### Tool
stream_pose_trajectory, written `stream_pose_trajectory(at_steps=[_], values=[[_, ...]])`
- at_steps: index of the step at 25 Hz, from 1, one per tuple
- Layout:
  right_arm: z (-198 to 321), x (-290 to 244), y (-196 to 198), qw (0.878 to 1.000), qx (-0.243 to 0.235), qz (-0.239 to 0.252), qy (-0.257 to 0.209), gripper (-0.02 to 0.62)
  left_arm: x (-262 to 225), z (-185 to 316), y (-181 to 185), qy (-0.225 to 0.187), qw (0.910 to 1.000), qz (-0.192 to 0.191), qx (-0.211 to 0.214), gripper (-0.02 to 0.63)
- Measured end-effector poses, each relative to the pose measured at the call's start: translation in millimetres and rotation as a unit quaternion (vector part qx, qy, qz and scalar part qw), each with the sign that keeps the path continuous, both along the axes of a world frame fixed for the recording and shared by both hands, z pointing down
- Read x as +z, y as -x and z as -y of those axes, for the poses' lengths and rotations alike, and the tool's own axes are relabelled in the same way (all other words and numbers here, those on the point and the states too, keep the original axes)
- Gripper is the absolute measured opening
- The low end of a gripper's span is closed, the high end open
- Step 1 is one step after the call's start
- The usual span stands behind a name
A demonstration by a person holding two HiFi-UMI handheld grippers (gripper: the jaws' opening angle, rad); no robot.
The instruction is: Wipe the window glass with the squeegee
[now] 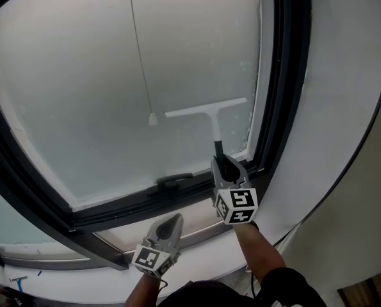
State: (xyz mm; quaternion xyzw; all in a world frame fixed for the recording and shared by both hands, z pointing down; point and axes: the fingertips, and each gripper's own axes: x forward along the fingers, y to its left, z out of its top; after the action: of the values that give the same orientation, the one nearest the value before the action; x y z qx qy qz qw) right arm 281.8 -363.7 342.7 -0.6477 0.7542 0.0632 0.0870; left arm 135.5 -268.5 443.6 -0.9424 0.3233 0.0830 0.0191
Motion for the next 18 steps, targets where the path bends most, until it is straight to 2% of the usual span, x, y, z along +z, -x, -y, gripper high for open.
stream_pose_trajectory(at_steps=[6, 18], values=[[-6, 10, 1, 1.0, 0.007, -0.01, 0.007, 0.095, 4, -6, -4, 0.001, 1.0, -0.001, 0.005, 0.0], [-13, 55, 6, 0.999, 0.002, 0.005, 0.053, 0.095, 8, -5, -10, 0.01, 0.9999, -0.004, 0.011, 0.0]])
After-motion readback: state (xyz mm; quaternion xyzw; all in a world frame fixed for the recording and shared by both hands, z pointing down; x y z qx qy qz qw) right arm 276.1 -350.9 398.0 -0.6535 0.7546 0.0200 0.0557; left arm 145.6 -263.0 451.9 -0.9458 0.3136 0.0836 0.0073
